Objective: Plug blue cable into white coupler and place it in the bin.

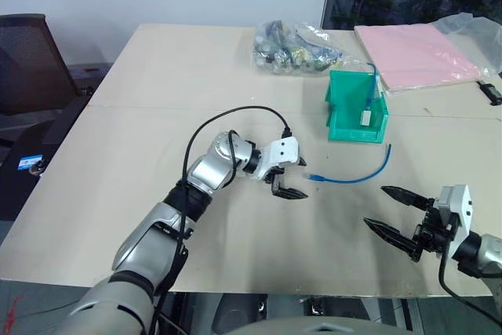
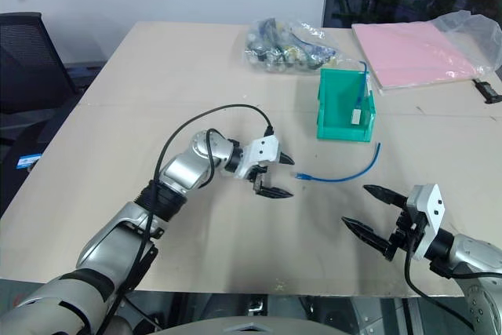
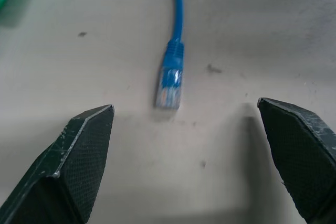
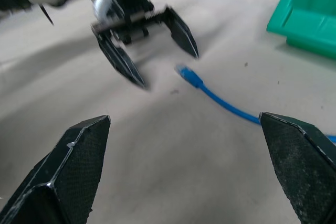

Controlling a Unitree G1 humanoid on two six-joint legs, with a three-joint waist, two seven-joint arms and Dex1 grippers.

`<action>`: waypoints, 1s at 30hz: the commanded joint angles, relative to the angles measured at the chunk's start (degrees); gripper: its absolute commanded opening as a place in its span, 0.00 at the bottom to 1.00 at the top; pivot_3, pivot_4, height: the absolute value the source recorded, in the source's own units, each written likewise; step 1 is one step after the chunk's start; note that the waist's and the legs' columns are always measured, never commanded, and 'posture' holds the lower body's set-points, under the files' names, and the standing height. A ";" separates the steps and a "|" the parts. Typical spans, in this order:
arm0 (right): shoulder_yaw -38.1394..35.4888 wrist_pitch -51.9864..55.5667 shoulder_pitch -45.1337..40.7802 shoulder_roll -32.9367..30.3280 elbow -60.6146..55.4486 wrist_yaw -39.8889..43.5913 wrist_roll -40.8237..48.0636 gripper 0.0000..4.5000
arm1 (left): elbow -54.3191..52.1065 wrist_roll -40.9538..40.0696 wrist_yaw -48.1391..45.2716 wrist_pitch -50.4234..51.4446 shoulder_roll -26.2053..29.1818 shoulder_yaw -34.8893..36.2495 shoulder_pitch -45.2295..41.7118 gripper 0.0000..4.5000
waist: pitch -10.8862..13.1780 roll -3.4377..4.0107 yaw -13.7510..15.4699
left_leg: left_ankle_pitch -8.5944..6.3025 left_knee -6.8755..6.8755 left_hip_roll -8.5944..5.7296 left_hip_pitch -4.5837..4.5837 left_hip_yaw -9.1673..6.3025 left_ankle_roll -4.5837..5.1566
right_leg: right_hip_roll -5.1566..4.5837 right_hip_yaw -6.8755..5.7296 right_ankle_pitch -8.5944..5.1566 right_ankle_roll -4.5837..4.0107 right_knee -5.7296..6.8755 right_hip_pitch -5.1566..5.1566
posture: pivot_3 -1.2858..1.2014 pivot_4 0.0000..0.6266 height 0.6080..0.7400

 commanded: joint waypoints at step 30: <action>0.93 20.64 0.17 0.42 -11.61 -17.89 36.29 1.00 | -21.37 -30.19 -3.57 40.23 -6.21 16.43 -0.06 0.01 | 0.01 0.00 -0.62 | -0.03 0.34 0.07 -0.13 -0.17 0.04 | -0.32 -0.12 0.01 -0.01 0.09 0.01 | 0.52 0.24 1.00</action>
